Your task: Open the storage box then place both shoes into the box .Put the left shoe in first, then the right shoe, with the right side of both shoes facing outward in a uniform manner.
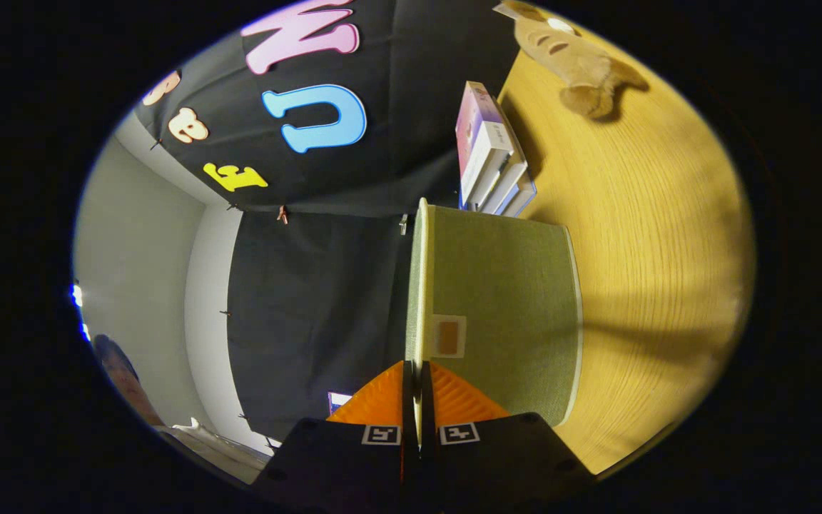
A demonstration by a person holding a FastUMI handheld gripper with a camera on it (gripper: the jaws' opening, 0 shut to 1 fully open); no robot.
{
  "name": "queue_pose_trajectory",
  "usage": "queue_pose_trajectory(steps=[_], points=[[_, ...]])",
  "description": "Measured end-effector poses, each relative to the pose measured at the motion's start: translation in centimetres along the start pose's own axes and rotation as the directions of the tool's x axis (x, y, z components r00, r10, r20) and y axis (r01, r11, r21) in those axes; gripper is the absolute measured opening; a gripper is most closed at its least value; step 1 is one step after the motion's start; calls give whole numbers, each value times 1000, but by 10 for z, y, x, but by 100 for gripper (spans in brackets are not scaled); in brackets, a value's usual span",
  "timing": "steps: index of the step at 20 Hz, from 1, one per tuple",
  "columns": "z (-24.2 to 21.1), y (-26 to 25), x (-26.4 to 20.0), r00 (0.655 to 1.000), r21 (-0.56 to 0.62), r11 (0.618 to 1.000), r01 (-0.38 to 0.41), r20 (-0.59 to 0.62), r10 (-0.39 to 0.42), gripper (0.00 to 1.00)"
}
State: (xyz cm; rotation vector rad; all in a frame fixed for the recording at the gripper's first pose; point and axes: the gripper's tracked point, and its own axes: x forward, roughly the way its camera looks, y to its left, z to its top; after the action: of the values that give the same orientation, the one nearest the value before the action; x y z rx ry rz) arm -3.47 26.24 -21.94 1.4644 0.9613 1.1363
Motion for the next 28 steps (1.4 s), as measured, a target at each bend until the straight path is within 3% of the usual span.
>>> queue_pose_trajectory(steps=[10,17,24,27,28], points=[[1,122,42,997,-254,966,49,65,-33,8],[-13,181,123,994,-507,855,112,47,-102,8],[-52,201,208,990,-628,772,99,-13,-137,8],[-73,193,234,985,-683,724,95,-41,-168,16],[-75,191,236,982,-706,701,105,-37,-185,26]])
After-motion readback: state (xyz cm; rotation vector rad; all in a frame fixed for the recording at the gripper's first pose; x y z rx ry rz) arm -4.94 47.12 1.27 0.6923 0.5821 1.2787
